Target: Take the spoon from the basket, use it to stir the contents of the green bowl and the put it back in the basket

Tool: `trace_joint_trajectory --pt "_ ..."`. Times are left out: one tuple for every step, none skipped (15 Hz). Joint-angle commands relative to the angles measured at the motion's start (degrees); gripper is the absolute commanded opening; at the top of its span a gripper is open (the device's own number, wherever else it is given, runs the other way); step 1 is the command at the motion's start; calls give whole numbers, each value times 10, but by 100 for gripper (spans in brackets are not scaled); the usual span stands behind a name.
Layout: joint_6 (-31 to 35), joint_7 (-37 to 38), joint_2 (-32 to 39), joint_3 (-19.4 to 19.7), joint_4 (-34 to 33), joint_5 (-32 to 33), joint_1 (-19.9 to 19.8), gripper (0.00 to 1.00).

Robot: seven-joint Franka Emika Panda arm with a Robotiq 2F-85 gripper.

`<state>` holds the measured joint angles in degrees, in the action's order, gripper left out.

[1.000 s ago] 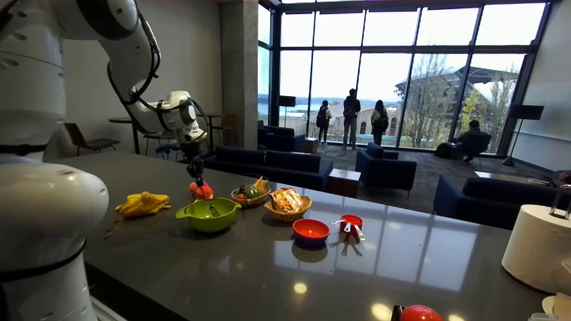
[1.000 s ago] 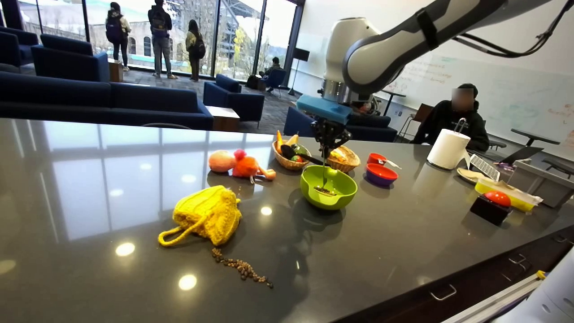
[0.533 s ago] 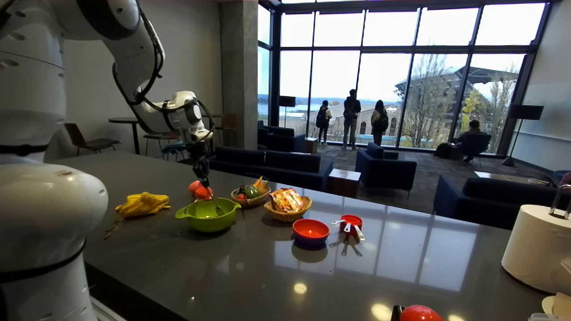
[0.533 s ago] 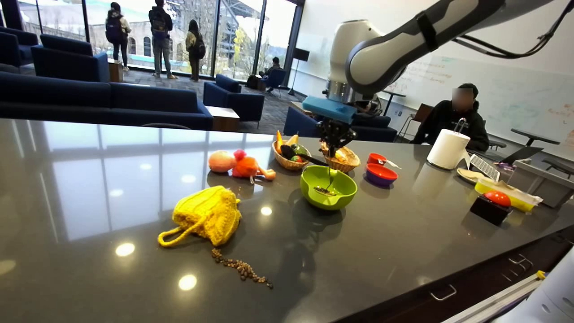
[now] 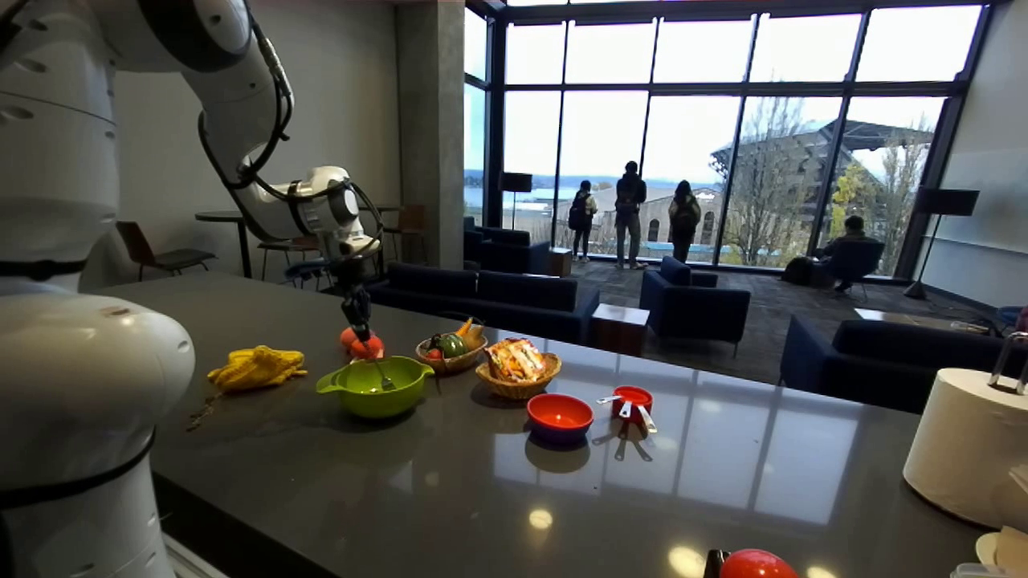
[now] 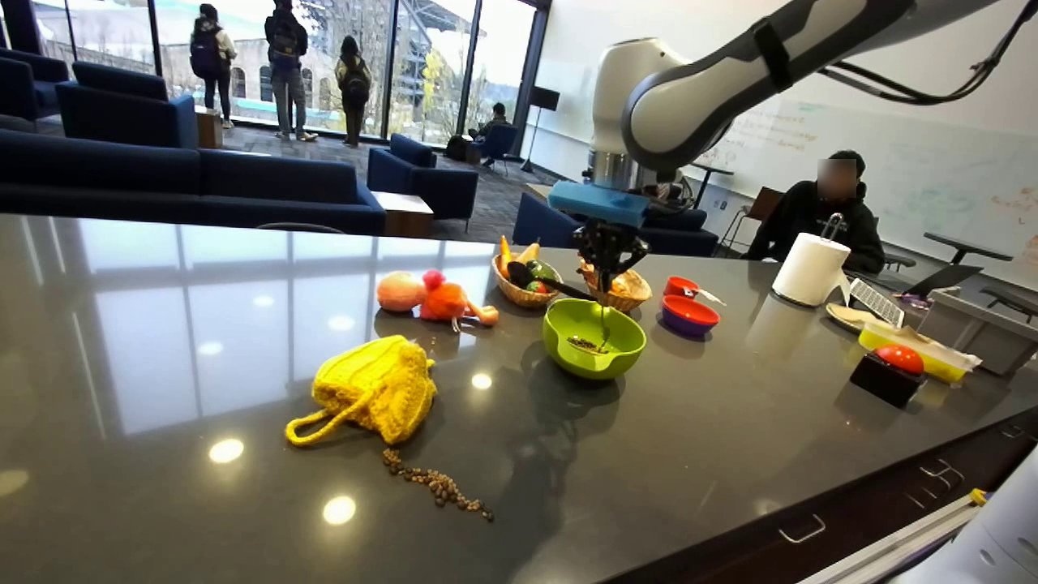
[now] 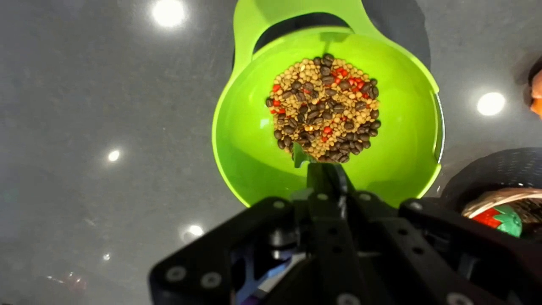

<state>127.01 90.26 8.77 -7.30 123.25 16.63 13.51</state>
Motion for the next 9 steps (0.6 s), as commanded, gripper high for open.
trace_joint_trajectory --pt "-5 -34 0 -10 -6 -12 4 1" --pt "-1 -41 4 -12 -10 -10 5 1" --pt "3 -45 7 -12 -13 -2 7 1" --pt "3 -41 9 -10 -17 12 10 1" --pt "3 -39 13 -8 -23 25 11 1" --pt "2 -40 14 -6 -27 32 11 1" --pt "1 -42 15 -4 -30 39 10 1" --pt "1 -46 15 -1 -32 43 7 1" --pt "2 -47 15 2 -32 46 4 1"
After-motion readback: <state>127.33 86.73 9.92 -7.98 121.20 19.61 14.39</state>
